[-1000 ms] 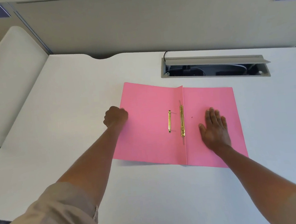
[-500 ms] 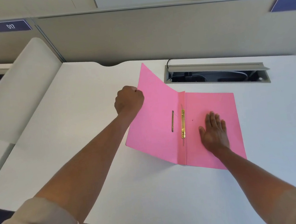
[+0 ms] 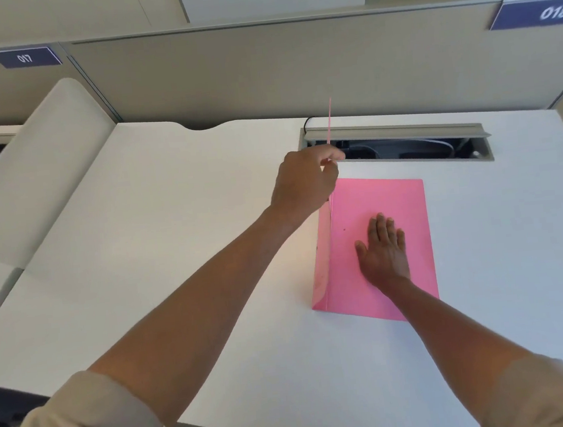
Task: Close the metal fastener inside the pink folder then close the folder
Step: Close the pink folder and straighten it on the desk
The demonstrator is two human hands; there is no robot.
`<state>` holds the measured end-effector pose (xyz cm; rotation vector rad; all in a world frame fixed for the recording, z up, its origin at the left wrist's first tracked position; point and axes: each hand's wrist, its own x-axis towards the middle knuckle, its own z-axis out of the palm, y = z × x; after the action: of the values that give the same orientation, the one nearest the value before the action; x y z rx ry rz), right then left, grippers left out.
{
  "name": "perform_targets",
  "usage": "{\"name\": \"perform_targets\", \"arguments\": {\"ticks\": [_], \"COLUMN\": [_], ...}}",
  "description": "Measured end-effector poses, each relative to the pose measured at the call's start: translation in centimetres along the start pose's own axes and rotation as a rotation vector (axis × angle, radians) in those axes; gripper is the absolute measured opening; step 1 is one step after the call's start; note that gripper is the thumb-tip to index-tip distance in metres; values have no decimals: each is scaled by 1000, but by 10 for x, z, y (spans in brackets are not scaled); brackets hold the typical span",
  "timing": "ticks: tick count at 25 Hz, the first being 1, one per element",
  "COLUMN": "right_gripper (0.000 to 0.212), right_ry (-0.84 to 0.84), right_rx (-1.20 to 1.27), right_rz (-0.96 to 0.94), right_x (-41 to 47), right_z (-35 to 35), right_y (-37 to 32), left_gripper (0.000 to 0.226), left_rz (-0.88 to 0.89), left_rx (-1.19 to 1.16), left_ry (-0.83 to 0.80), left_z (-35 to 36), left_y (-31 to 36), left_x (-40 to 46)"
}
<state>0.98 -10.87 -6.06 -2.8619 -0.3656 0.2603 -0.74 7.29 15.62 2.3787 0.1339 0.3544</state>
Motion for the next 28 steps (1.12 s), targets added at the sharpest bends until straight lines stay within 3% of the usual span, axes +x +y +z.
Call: {"name": "perform_targets", "arguments": {"ticks": [6,17,23,28], "right_gripper": [69,61,60,61], "right_ry": [-11,86,108,111], "right_rx": [6,21,22,25], "right_rz": [-13,91,109,108], "right_x": [-3,-17,-21,-20], "right_z": [-11,-32,-31,-28], "right_y": [42,150,167,168], "left_gripper": [25,17,9,16], "left_rz": [48,202,188,194], "left_rx": [85,548,630,718], "left_ry": [-102,-412,-512,-586], "left_z": [47,162,217,245], "left_y": [41,87,88,76], "left_x": [0,-5,-17,-22]}}
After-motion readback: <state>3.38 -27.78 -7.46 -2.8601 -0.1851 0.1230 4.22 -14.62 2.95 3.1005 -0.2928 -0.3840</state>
